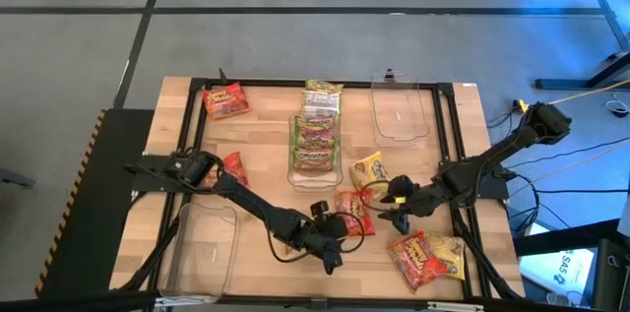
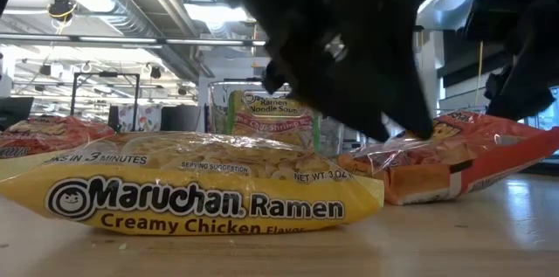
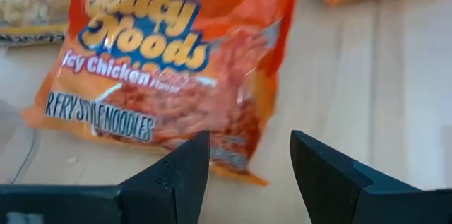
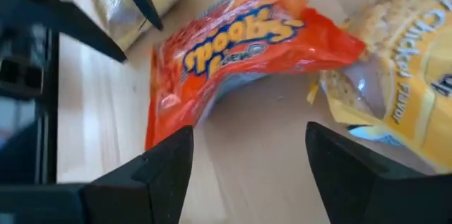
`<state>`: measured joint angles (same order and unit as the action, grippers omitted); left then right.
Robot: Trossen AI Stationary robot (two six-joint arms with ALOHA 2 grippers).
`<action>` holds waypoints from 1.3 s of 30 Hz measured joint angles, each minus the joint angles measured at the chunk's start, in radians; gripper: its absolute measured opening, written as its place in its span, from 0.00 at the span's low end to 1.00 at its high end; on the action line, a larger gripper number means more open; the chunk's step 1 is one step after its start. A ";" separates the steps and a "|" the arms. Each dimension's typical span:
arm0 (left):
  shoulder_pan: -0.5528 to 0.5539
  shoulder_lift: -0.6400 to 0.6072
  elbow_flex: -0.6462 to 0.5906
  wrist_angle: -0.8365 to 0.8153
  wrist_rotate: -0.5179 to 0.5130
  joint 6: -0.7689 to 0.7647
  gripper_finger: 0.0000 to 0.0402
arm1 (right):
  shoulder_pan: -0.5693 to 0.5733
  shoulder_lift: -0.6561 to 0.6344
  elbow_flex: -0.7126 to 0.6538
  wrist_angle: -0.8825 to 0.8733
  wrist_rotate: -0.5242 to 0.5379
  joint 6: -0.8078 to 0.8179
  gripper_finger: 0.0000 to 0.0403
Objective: Sort Maruchan noodles
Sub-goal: Put the orange noodle pack into the top right transparent bin
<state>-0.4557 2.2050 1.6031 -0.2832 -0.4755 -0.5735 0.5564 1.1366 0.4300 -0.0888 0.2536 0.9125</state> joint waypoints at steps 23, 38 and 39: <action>0.038 0.001 -0.174 0.252 0.026 0.033 0.47 | -0.026 0.276 -0.052 0.420 0.042 0.151 0.82; 0.044 0.001 -0.174 0.267 0.024 0.034 0.47 | -0.027 0.276 -0.052 0.440 -0.086 0.233 0.79; 0.045 0.001 -0.174 0.273 0.025 0.034 0.47 | -0.027 0.276 -0.052 0.446 -0.095 0.237 0.79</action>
<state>-0.4110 2.2062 1.4292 -0.0105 -0.4504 -0.5392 0.5293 1.4128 0.3779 0.3570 0.1589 1.1497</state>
